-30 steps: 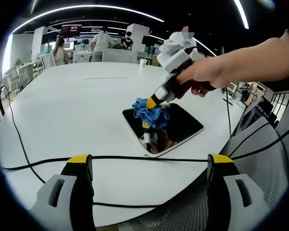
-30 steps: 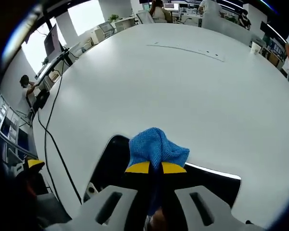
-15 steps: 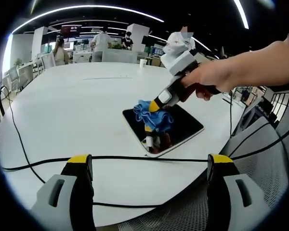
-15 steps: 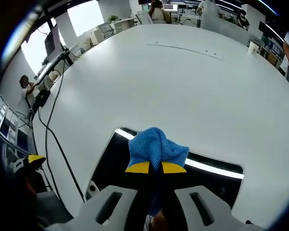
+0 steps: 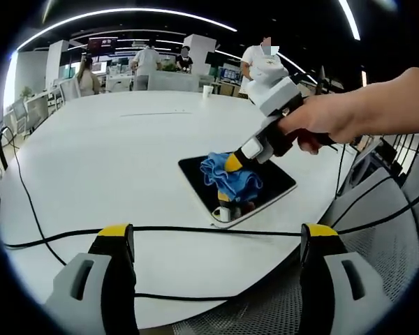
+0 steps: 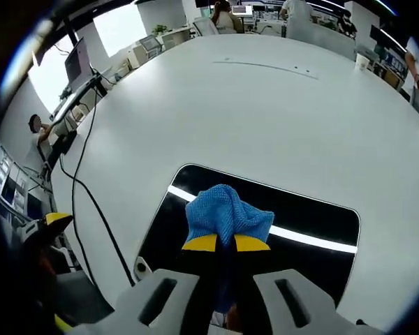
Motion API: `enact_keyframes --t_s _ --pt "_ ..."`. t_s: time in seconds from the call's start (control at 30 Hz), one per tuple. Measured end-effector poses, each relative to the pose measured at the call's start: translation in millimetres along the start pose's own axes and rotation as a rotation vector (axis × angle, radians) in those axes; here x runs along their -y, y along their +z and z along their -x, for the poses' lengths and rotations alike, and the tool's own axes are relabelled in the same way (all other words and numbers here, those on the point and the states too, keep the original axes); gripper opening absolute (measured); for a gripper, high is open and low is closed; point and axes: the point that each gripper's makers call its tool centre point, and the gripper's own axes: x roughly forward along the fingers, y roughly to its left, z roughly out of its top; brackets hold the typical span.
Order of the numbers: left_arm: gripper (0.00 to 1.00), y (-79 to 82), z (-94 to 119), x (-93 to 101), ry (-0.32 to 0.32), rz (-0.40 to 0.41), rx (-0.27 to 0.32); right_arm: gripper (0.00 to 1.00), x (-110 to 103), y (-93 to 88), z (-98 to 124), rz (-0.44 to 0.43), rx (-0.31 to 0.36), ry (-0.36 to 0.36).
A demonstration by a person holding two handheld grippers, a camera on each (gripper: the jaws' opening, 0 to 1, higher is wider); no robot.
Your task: Wipe the mirror surface with the cleaning cloth until all visible marks leave the cleaned area.
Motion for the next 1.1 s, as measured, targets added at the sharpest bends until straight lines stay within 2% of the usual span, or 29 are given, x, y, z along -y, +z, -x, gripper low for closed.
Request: enact_keyframes --t_s 0.33,0.83,1.1 --pt "0.99 0.1 0 0.8 -0.007 0.008 0.003 0.01 -8 -16.5 8 -0.012 0.002 -0.003" --pt "0.99 -1.7 2 -6.5 0.036 -0.006 -0.003 0.01 -18 -36.4 17 -0.012 0.006 -0.002" --pt "0.99 -3.0 1 -3.5 0.013 0.002 0.000 0.01 -24 -46.5 23 -0.016 -0.002 0.001"
